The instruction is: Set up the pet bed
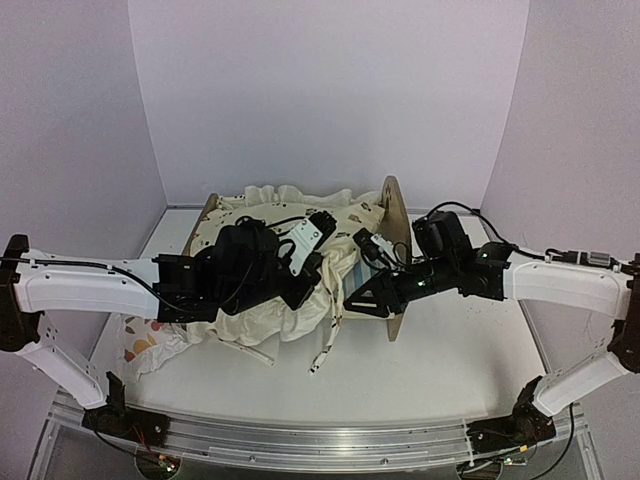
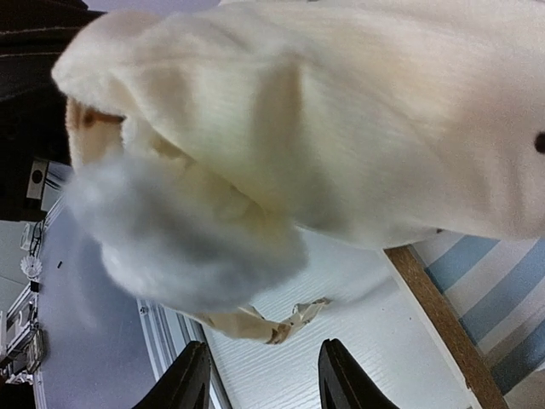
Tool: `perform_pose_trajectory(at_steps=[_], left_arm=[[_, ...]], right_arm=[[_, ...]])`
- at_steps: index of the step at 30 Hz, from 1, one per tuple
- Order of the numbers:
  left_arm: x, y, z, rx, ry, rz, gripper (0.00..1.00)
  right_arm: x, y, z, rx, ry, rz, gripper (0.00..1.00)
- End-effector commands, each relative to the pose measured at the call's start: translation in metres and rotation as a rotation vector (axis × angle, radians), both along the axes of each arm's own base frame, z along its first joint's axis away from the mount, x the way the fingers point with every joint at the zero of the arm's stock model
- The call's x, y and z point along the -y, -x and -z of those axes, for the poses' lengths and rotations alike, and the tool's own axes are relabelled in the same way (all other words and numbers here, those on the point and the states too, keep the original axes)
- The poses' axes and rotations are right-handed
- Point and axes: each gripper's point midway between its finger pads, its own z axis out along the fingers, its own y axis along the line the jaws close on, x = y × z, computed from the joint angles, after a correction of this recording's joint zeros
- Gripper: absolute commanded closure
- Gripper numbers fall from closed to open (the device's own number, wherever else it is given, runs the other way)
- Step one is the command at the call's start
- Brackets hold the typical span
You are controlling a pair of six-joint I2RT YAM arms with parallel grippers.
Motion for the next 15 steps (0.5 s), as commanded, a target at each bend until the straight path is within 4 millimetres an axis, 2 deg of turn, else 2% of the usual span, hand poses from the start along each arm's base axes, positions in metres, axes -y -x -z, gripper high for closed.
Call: perform_pose_trajectory(at_steps=[1,6,15], left_arm=[[0.005,-0.009,-0.028,0.020,0.076,-0.028,1.00],[0.006,-0.010,-0.029,0.021,0.076,-0.025,1.00],[0.008,-0.010,-0.033,0.026,0.082,-0.024,1.00]], right_arm=[[-0.013,-0.001,-0.007,0.073,-0.045,-0.028,0.56],[-0.018,-0.001,-0.005,0.101,-0.054,-0.026,0.58],[-0.022,-0.005,0.009,0.146,-0.021,0.006,0.77]])
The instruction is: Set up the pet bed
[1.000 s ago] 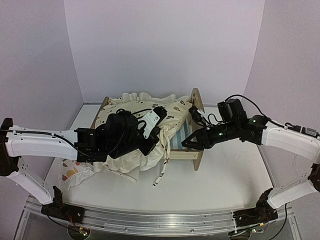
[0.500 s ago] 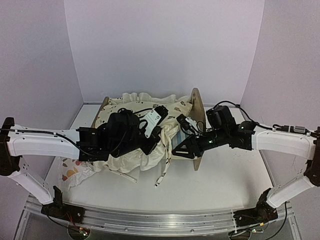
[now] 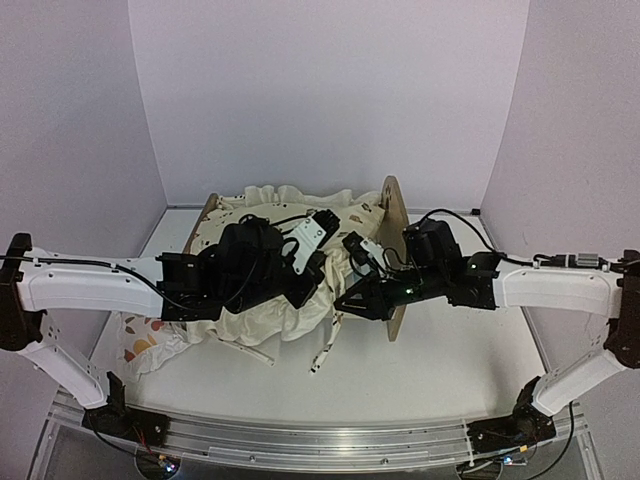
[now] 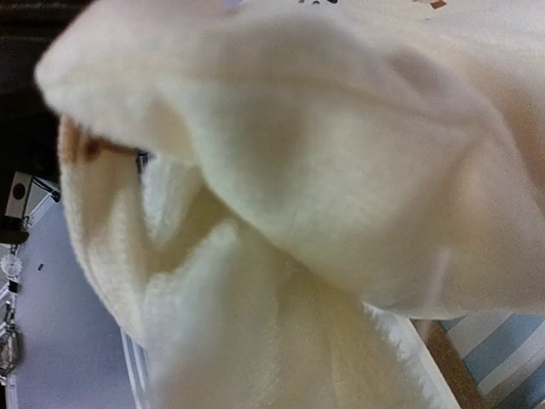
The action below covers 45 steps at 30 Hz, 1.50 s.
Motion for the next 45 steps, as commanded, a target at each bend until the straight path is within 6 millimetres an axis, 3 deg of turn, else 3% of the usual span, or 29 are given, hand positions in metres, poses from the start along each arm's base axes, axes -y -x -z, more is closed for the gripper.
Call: perform_pose_trajectory(at_steps=[1,8,19,24,33,38,45], left_arm=[[0.003,-0.009,-0.033,0.027,0.082,-0.025,1.00],[0.002,-0.009,-0.042,0.038,0.093,-0.023,1.00],[0.007,-0.009,-0.052,0.046,0.106,-0.008,1.00],[0.008,-0.009,-0.052,0.045,0.103,-0.007,1.00],[0.007,-0.008,-0.051,0.043,0.099,-0.008,1.00],[0.005,-0.008,-0.050,0.041,0.093,-0.011,1.00],[0.004,-0.003,-0.050,0.020,0.099,0.011,1.00]], right_arm=[[-0.002,-0.004,0.006,0.055,0.007,0.023,0.79],[0.006,-0.001,0.016,0.051,0.025,0.041,0.81],[0.002,-0.004,0.035,0.021,0.025,0.058,0.80],[-0.001,-0.008,0.034,0.040,0.009,0.070,0.81],[-0.002,-0.011,0.028,0.083,-0.020,0.077,0.93],[0.008,-0.017,0.021,0.112,-0.002,0.135,1.00],[0.038,-0.031,-0.017,0.168,0.128,0.263,1.00]])
